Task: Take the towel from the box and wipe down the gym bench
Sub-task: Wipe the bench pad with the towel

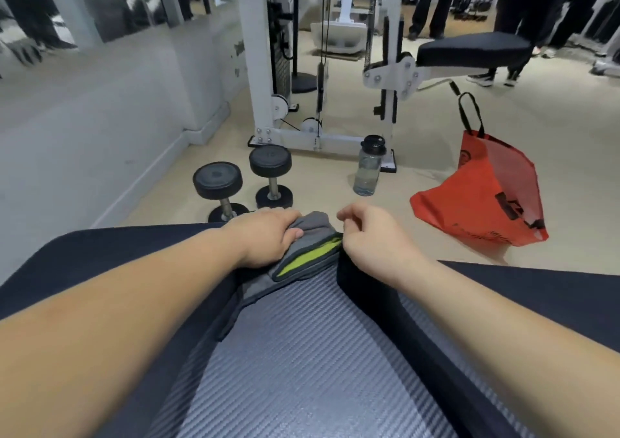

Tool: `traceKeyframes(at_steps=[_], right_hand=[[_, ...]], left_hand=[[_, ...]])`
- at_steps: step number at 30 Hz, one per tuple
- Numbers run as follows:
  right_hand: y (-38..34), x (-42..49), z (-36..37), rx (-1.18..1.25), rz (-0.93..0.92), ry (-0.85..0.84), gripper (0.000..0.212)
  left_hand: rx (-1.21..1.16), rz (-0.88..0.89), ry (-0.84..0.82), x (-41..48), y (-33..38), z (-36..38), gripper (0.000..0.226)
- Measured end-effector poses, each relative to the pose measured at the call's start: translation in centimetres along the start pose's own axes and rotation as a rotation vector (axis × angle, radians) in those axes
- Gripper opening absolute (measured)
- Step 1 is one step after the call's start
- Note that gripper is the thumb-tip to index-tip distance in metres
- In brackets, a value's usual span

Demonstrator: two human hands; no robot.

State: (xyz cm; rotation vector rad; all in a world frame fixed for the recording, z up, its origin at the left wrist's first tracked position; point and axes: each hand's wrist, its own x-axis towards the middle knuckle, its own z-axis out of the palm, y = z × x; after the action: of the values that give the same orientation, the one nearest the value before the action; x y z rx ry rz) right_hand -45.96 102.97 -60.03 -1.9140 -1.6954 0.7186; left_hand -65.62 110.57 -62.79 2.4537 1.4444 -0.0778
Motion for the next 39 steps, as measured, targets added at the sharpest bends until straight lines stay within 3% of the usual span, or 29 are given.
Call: traceKeyframes(at_steps=[9,15,18,23,28,33,39], right_hand=[[-9.5,-0.3,7.5,-0.140,-0.137,-0.130,0.029],[-16.9,-0.4,13.6,-0.141,-0.273,-0.182,0.022],[-19.3,-1.9,16.3,-0.129,-0.312,-0.234,0.023],[-21.2,-5.1,18.8,-0.111,-0.342,-0.263,0.022],[-21.0,-9.2,18.6,-0.103,-0.378,-0.267,0.026],[-18.4,-13.2,15.9,-0.026,-0.374,-0.276,0.023],[-13.9,-17.4,12.6,0.058,-0.306,-0.303,0.017]], left_hand=[[-0.106,-0.221,0.091,-6.4,-14.1,-0.9,0.039],[-0.043,-0.433,0.213,-13.1,-22.3,-0.8,0.044],[-0.186,-0.563,0.262,-17.4,-25.0,-0.4,0.046],[-0.357,-0.642,0.323,-24.2,-23.9,1.0,0.039],[-0.287,-0.718,0.293,-28.7,-21.6,1.9,0.032],[-0.252,-0.910,0.288,-32.1,-18.7,3.7,0.027],[-0.582,-1.049,0.503,-33.8,-10.0,4.5,0.031]])
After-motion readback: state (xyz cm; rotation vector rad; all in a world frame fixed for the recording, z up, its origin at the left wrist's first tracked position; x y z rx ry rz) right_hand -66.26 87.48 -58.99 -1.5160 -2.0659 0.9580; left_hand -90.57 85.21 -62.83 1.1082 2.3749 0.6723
